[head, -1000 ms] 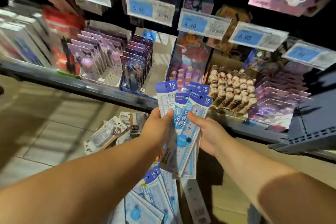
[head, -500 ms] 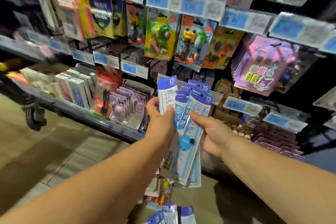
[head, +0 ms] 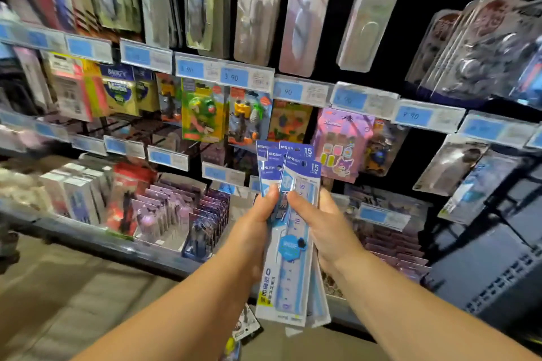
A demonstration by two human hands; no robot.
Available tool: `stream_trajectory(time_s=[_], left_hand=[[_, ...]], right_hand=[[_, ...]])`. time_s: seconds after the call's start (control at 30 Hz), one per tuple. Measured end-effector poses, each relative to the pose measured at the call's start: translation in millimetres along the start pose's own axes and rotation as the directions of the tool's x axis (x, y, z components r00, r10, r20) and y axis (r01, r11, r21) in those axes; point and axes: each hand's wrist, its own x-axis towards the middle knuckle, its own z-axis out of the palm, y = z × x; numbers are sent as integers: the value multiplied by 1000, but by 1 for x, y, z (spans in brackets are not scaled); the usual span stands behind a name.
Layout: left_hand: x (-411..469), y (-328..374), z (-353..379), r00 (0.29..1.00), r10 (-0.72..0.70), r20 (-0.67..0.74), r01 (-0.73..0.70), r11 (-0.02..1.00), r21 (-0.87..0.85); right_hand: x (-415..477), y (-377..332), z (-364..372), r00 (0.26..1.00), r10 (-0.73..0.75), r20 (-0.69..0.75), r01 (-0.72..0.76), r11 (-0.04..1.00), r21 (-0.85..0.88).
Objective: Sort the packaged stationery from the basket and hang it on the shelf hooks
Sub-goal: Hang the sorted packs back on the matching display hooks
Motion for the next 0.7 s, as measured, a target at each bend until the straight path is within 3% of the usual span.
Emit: stream_trajectory(time_s=[0.17, 0.37, 0.57, 0.7], left_hand=[[12, -23, 22, 997, -64, 47, 57, 991, 122], [22, -43, 43, 997, -77, 19, 70, 969, 237], [18, -58, 52, 964, -207, 164, 174, 965, 196], [19, -73, 48, 872, -343, 350, 346, 937, 55]], right_hand=[[-4, -15, -36, 986, -157, -61, 135, 954, -266], [-4, -21, -65, 964, -221, -151, 147, 908, -392], [-9, -27, -85, 927, -288, -242, 189, 912, -363], [-6, -38, -96, 911, -312, -271, 213, 916, -339]])
